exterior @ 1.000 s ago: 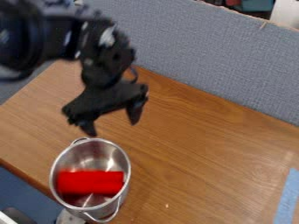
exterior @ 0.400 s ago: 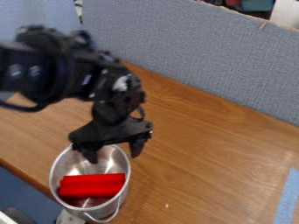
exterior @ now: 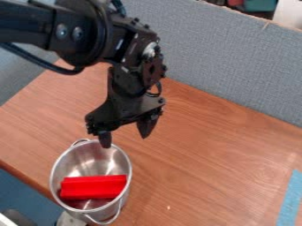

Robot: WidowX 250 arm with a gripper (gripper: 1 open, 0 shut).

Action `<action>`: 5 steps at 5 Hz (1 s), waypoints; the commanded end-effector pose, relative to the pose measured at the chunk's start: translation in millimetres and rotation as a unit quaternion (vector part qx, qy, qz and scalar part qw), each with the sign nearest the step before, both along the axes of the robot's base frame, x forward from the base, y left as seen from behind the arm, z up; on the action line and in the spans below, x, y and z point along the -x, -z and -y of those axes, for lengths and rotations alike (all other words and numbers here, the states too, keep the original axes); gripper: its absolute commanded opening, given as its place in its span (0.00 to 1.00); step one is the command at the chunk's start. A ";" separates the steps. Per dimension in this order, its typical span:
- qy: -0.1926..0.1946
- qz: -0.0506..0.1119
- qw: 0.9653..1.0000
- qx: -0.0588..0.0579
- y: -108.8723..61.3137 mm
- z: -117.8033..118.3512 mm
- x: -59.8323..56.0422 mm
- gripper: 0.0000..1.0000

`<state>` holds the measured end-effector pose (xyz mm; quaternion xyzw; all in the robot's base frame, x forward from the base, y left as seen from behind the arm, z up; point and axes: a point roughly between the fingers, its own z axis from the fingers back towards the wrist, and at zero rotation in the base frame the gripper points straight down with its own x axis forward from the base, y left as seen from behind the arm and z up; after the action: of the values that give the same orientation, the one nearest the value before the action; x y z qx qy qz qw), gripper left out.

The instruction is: Put the red object in the metal pot

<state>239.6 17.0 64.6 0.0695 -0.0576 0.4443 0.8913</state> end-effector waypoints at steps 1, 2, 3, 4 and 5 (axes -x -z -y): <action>0.064 0.012 0.998 -0.003 18.1 -26.0 -9.1 1.00; 0.143 -0.003 0.990 0.000 32.3 -43.1 -5.8 1.00; 0.144 -0.006 0.990 0.006 18.7 -25.7 24.0 1.00; 0.087 -0.008 0.996 0.006 14.0 -22.0 50.3 1.00; 0.076 -0.015 0.997 0.004 9.2 -0.3 31.5 1.00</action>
<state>201.8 16.1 49.3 0.0695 -0.0364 0.3738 0.9242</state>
